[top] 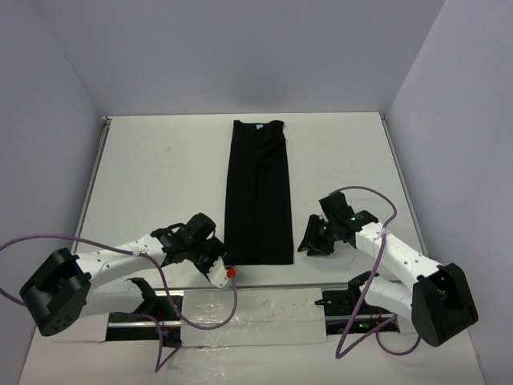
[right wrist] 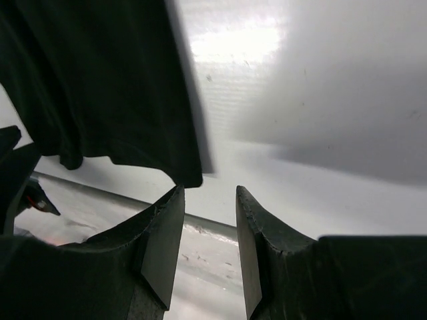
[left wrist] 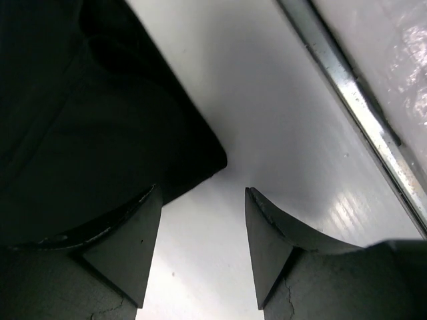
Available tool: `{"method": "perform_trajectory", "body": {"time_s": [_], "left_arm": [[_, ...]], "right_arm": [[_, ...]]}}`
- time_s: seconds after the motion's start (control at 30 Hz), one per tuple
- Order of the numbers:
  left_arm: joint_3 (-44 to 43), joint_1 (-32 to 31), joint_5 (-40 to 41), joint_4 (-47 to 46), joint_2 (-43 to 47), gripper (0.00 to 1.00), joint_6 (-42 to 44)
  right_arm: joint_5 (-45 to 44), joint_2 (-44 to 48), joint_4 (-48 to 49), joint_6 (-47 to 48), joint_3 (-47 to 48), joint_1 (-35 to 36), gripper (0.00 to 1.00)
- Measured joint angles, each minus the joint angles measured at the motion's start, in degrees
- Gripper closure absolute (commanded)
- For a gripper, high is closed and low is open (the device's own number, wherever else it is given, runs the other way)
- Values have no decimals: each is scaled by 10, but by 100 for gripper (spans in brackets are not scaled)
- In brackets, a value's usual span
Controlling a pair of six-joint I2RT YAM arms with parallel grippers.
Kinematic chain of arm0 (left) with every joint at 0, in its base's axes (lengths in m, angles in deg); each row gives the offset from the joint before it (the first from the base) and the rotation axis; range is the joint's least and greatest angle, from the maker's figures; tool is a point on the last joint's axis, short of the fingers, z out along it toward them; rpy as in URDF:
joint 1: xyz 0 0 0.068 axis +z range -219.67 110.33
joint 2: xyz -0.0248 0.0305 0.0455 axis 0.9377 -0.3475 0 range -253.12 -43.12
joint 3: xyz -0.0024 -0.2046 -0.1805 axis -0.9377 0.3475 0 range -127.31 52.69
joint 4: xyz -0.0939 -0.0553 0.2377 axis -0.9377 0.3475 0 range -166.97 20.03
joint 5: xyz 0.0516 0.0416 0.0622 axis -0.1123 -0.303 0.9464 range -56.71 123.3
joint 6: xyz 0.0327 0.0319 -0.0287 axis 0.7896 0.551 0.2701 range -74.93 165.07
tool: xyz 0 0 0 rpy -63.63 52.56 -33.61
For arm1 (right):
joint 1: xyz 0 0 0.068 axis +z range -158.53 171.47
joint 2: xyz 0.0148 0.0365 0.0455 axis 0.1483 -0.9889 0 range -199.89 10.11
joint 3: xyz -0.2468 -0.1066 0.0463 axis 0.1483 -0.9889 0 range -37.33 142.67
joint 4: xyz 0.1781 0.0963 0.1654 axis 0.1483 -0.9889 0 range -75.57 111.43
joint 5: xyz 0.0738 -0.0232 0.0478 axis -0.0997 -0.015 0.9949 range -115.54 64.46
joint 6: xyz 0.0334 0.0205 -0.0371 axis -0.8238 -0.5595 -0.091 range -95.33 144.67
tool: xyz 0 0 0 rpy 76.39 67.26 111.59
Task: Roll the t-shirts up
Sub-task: Roll the T-shirt to the center of the board.
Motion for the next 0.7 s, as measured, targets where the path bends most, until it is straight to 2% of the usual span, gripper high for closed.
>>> {"method": "perform_trajectory", "body": {"time_s": [0.17, 0.43, 0.63, 0.7], "left_arm": [[9, -11, -15, -27, -12, 42, 28], [7, -17, -39, -70, -49, 48, 47], [3, -17, -43, -81, -65, 68, 49], [3, -17, -43, -81, -68, 78, 49]], "right_arm": [[22, -10, 16, -20, -36, 11, 56], [42, -64, 75, -32, -43, 25, 54], [54, -102, 118, -42, -43, 36, 55], [62, -110, 130, -45, -43, 40, 58]]}}
